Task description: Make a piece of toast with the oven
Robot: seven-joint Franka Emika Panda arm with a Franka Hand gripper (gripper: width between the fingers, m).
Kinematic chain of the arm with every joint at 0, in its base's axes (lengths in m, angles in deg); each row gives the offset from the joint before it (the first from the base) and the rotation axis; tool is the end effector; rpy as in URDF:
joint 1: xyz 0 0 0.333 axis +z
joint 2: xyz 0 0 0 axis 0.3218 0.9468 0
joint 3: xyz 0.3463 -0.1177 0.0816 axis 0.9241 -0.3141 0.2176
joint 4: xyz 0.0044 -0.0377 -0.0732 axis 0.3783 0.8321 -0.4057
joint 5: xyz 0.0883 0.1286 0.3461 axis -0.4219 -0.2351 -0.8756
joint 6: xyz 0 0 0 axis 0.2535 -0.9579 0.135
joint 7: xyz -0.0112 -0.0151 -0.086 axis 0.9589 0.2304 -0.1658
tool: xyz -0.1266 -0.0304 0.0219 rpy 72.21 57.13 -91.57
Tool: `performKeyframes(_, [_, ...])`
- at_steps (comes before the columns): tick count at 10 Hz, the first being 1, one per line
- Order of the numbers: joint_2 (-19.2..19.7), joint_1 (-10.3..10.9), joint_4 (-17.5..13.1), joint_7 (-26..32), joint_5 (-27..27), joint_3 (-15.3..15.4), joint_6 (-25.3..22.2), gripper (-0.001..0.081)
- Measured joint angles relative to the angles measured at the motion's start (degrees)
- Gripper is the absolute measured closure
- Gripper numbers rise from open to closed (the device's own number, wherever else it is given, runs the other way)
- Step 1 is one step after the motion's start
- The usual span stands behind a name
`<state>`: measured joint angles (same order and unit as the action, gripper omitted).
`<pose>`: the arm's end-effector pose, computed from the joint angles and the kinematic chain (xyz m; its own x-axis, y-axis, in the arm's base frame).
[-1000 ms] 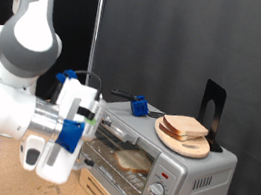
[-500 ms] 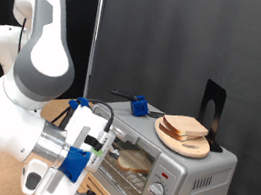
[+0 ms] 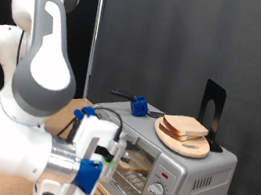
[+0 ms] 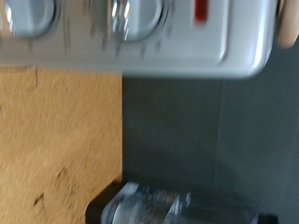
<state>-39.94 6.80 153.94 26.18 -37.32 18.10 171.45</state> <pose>0.6921 -0.0972 0.2985 0.6933 -0.4195 -0.5860 -0.6681 -0.0691 -0.7409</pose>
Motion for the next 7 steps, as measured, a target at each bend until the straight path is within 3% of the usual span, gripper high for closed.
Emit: performKeyframes(7, [15.6,1.4,-16.3,0.4,1.6,1.0,4.8,-0.0002])
